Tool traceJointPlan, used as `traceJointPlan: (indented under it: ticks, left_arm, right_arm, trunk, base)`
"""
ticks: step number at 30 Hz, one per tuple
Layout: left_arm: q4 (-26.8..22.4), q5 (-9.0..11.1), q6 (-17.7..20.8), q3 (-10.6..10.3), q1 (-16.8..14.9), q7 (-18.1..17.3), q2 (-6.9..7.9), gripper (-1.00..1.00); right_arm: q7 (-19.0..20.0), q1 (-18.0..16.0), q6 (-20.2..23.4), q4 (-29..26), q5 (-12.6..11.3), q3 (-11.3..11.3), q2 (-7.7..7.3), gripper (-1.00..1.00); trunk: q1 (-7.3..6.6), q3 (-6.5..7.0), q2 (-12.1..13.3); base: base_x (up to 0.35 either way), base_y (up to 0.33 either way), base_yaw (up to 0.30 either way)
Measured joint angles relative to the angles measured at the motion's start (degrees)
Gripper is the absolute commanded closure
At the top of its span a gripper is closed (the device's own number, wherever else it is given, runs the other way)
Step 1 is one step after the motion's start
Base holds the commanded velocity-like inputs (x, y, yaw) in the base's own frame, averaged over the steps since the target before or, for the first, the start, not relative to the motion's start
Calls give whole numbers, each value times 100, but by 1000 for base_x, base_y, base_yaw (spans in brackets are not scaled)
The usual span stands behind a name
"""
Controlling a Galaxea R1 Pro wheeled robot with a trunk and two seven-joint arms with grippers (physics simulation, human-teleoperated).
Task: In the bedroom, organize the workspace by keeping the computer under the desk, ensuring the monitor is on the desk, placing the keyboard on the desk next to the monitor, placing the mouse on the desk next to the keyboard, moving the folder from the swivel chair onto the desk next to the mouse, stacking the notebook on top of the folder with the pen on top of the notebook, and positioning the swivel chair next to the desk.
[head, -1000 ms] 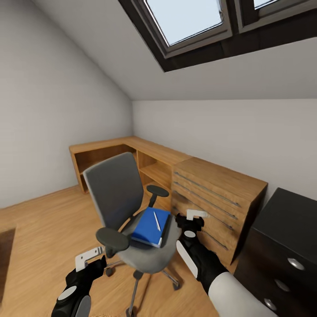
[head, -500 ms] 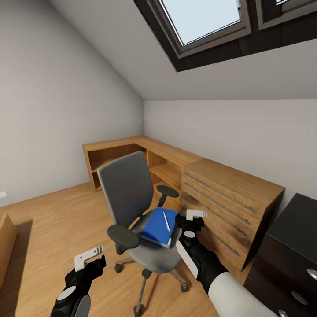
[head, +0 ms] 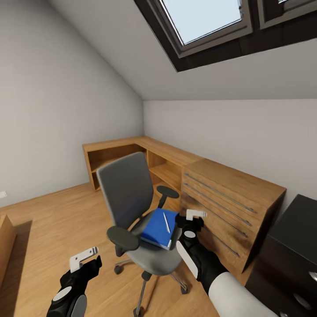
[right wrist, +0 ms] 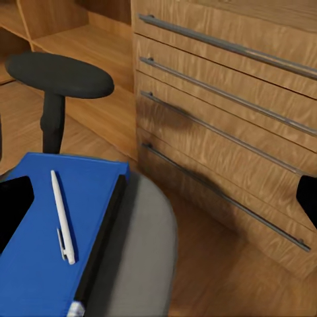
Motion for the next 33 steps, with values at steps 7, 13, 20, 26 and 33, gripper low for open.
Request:
traceJointPlan:
  ticks: [7,13,20,26,33]
  left_arm:
    - [0,1,5,-1,0,-11,0,-100]
    - [0,1,5,-2,0,-8,0,-100]
    - [0,1,5,-2,0,-7,0,-100]
    - [0,1,5,-8,0,-8,0,-100]
    - [0,1,5,23,0,-11,0,-100]
  right_arm:
    - [-5,0,1,3,-1,17,12,-100]
    - [47,0,6,8,-13,14,8,-100]
    - [781,0,57,92,-17,8,-7,-100]
    - [1614,0,52,256,21,2,-55,-100]
    - [2625,0,11,740,506,100,-103,-100]
  trunk:
    - [2,0,0]
    - [2,0,0]
    - [2,0,0]
    - [2,0,0]
    - [-1,0,0]
  base:
    - [92,0,71]
    - [1,0,8]
    - [0,0,0]
    - [16,0,0]
    - [287,0,0]
